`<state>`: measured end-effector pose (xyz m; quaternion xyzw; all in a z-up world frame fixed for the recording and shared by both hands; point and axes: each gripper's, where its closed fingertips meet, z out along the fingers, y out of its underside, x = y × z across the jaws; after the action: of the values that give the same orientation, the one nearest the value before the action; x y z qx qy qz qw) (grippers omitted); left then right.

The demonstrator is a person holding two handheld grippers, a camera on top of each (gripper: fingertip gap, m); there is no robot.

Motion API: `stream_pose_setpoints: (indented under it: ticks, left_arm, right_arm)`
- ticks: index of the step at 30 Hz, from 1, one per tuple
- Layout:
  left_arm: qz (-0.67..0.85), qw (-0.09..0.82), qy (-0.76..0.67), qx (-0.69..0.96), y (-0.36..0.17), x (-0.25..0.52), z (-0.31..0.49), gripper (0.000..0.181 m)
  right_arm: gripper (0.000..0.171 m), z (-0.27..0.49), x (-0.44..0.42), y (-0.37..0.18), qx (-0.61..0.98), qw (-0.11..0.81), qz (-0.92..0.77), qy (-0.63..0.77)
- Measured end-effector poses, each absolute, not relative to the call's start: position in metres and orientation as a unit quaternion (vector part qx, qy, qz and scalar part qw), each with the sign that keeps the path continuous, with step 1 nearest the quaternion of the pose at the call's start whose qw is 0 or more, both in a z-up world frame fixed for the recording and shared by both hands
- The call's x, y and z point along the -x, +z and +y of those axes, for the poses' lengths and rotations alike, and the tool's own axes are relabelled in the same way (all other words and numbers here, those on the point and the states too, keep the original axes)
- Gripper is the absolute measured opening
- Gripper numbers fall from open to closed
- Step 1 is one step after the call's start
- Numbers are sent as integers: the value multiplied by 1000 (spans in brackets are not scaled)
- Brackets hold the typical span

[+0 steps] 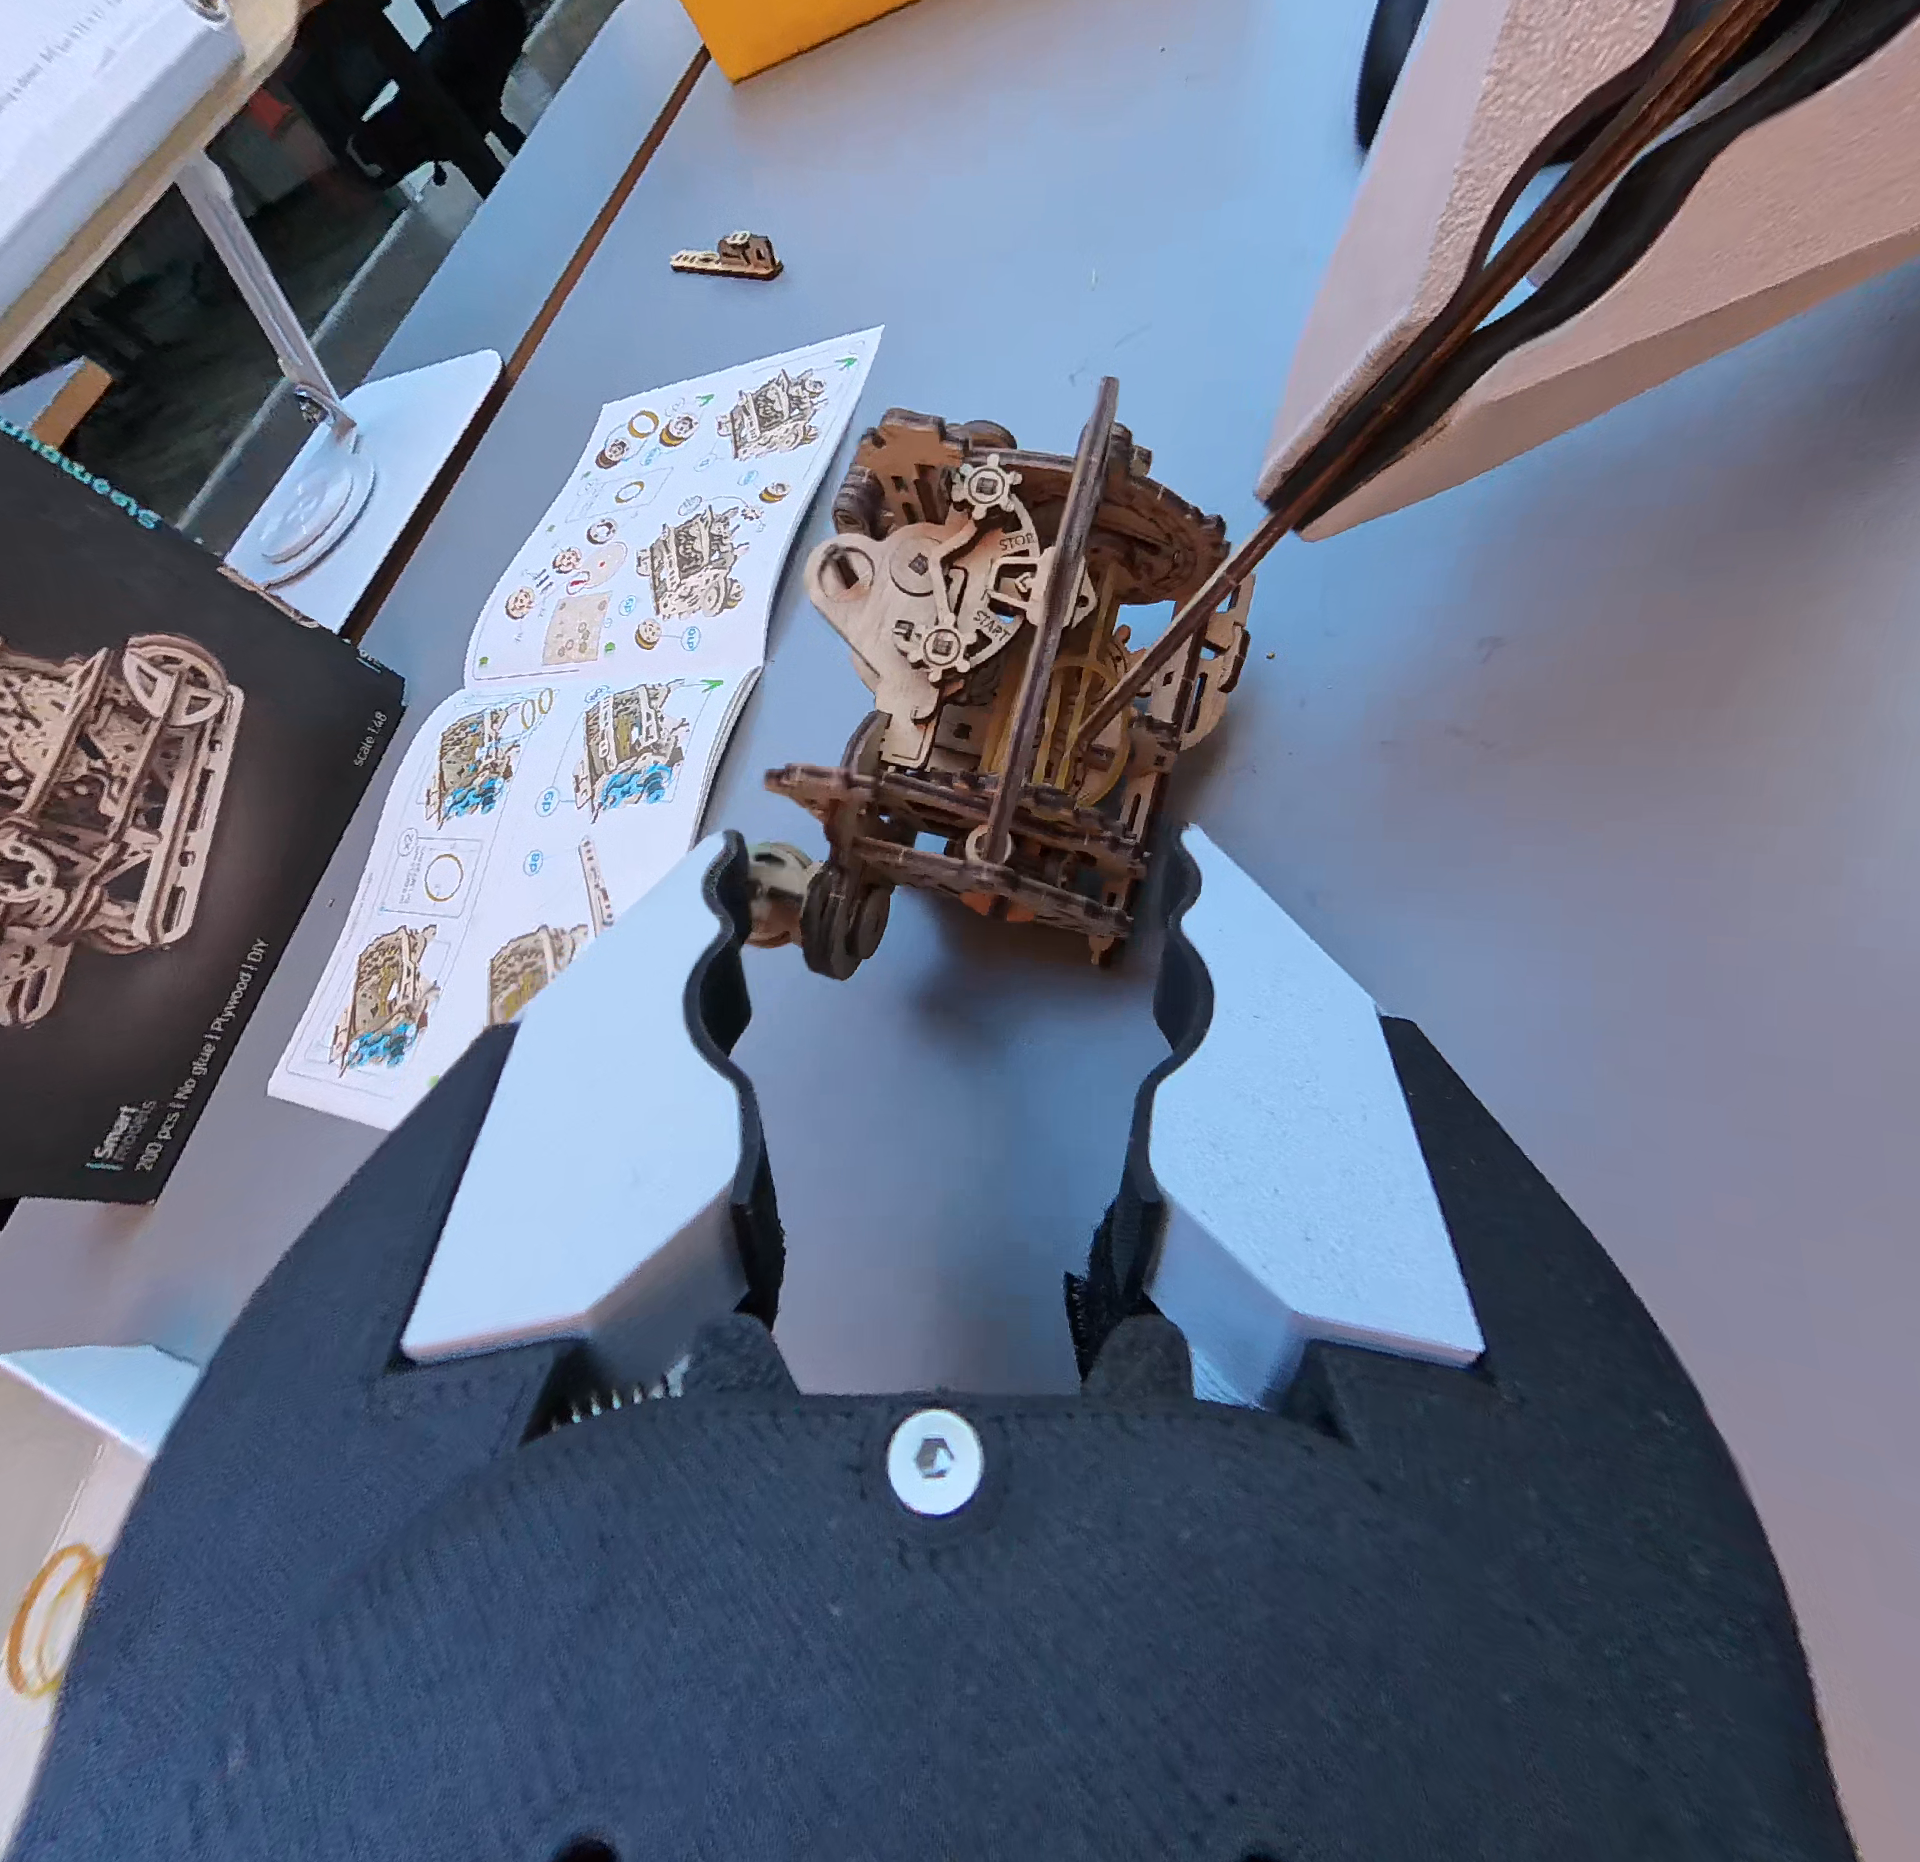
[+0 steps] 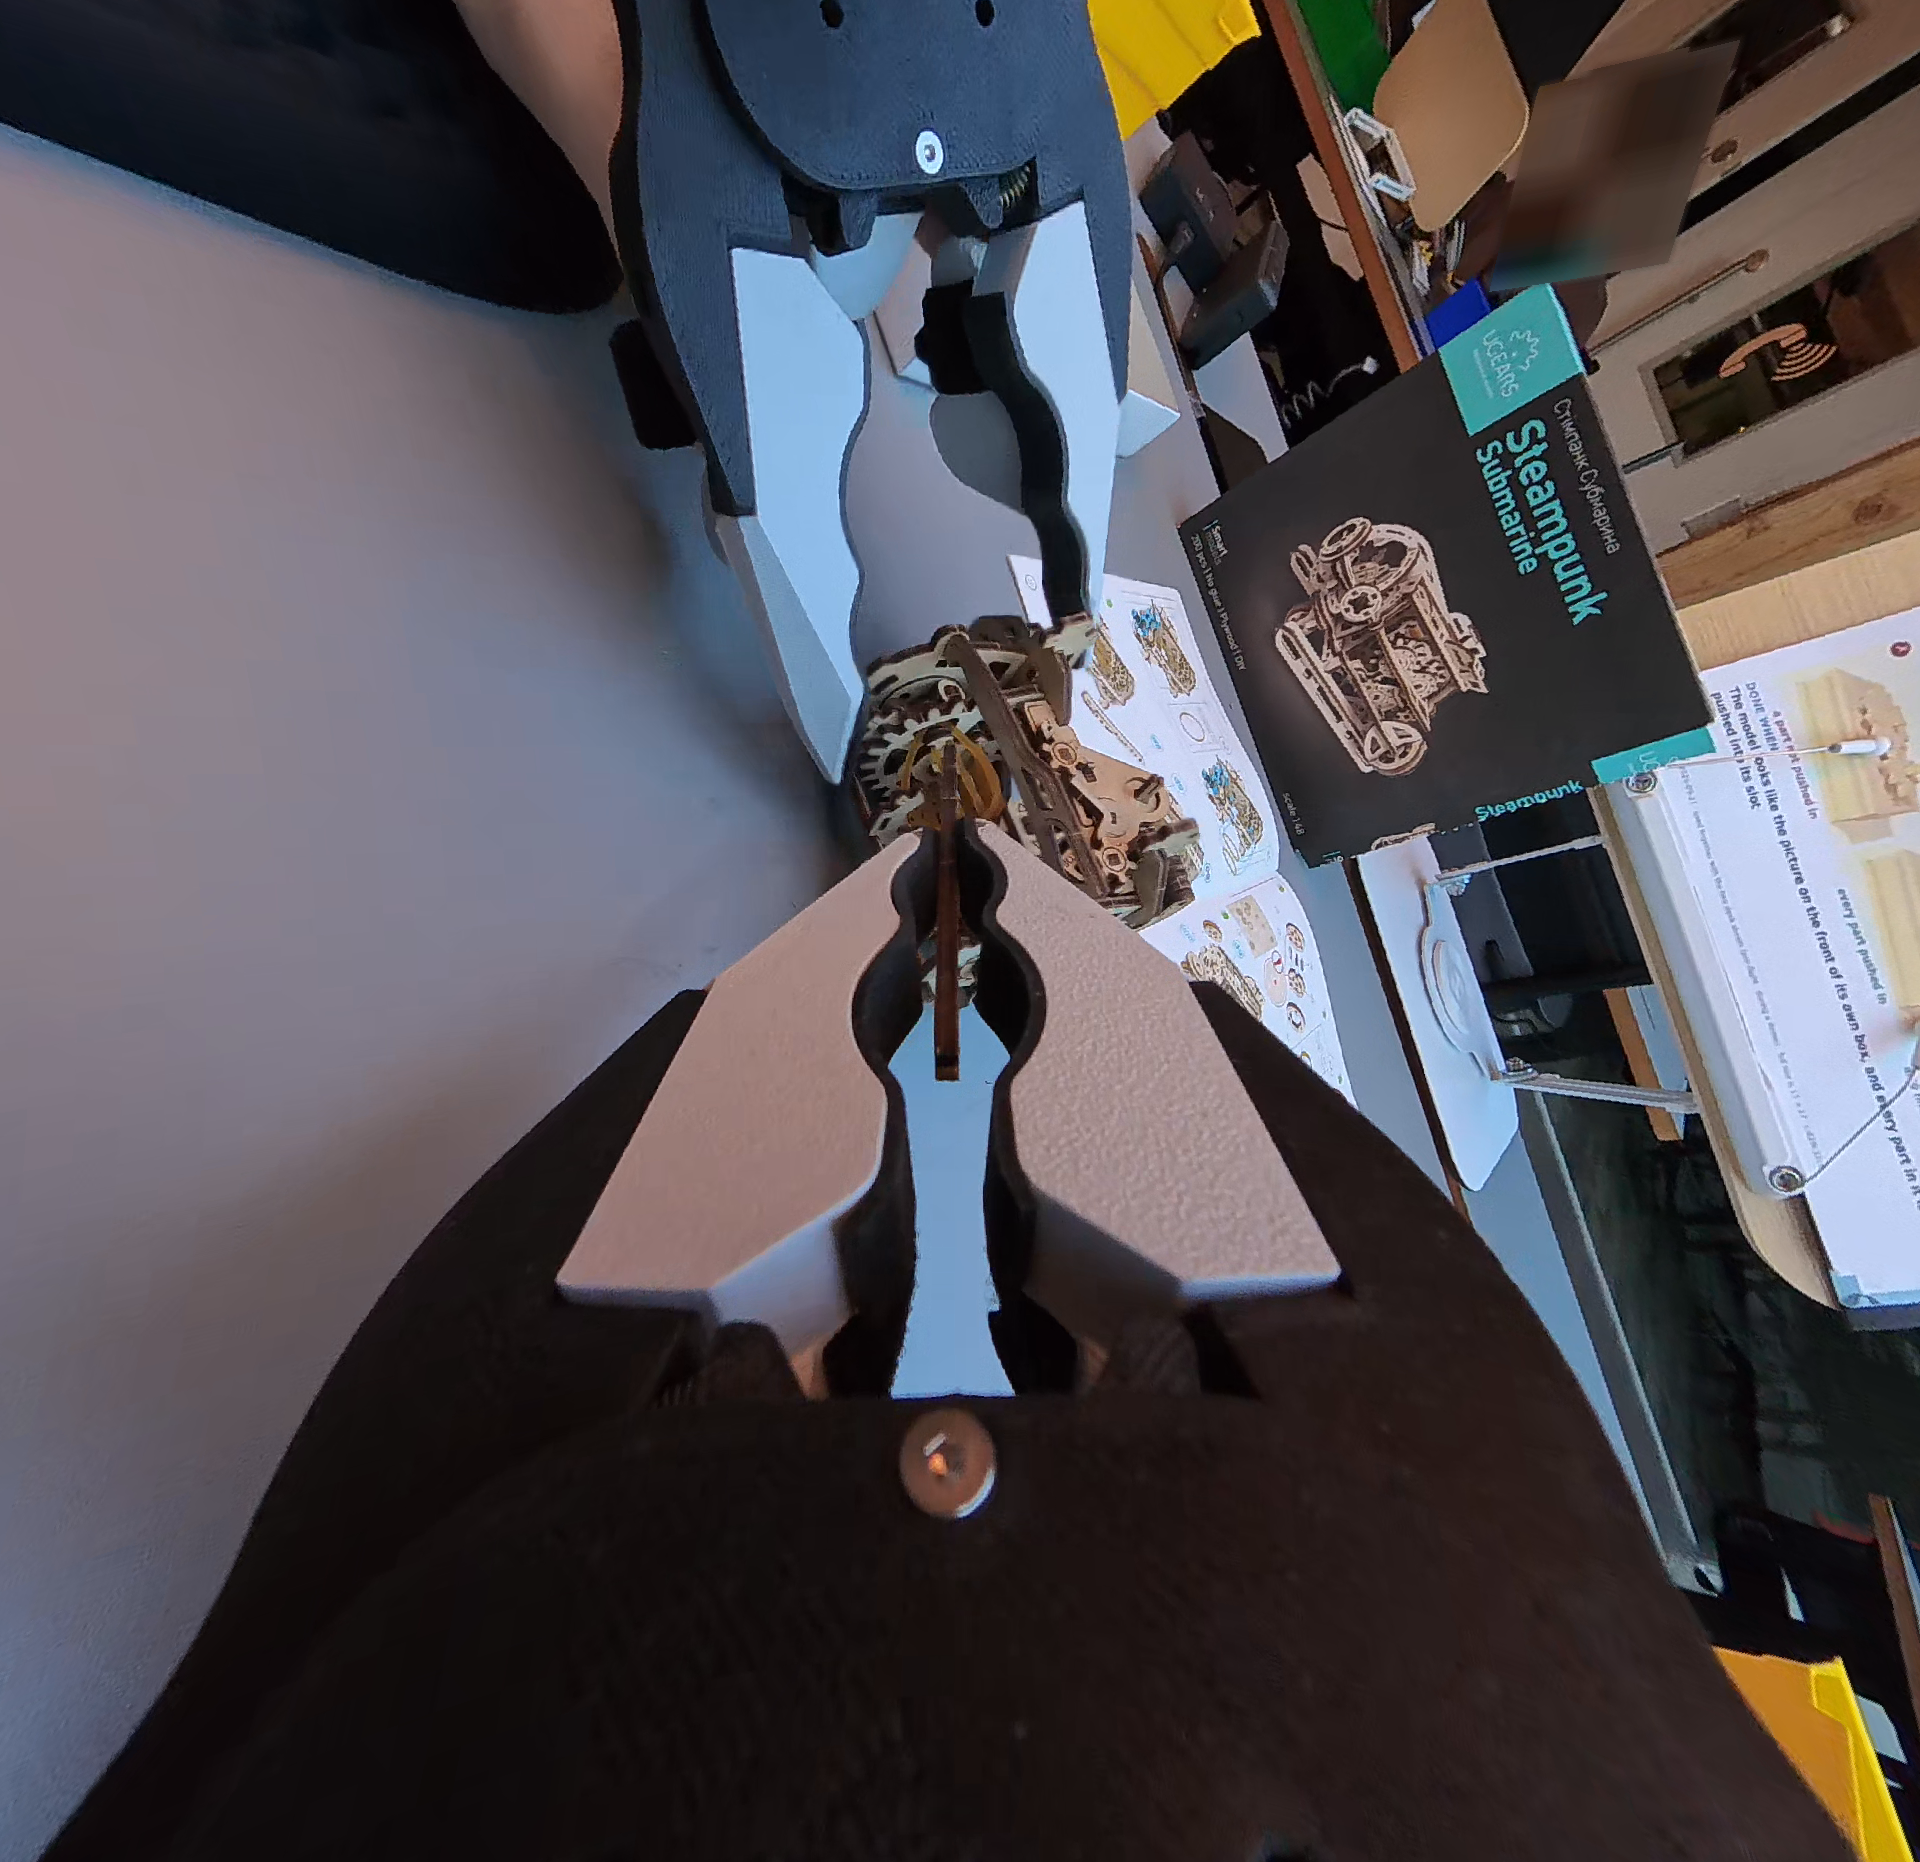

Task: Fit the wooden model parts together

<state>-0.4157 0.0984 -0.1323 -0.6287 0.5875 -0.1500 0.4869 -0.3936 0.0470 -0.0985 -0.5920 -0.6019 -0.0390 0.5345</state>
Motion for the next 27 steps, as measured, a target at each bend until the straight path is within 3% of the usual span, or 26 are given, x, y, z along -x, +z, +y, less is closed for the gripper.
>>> stream_pose_setpoints:
  ticks: [4,9,11,13,15,18,22,27]
  left_arm:
    - [534,495,-178,662,-119,425,98,84]
    - [418,512,-225,716,-94,437,98,81]
    - [437,519,-244,693,-86,434,82,77]
    - [532,547,-180,620,-83,436,62,64]
    - [635,586,-12,503,-80,441,53,53]
    - [767,540,191,288,-87,428,36,42]
    - [853,427,274,125,-124,420,37,40]
    - [871,354,323,111,-135,425,71,44]
  right_arm:
    - [1,44,391,-96,588,544,-597,-33]
    - [1,38,391,-95,584,557,-590,-13]
    - [1,34,391,-96,576,557,-598,-13]
    - [2,29,392,-98,570,549,-611,-6]
    - [2,25,392,-101,562,539,-627,-1]
    - [2,24,389,-106,553,525,-647,-3]
    - [2,25,388,-113,554,516,-653,-2]
    - [2,27,388,-111,559,523,-643,-2]
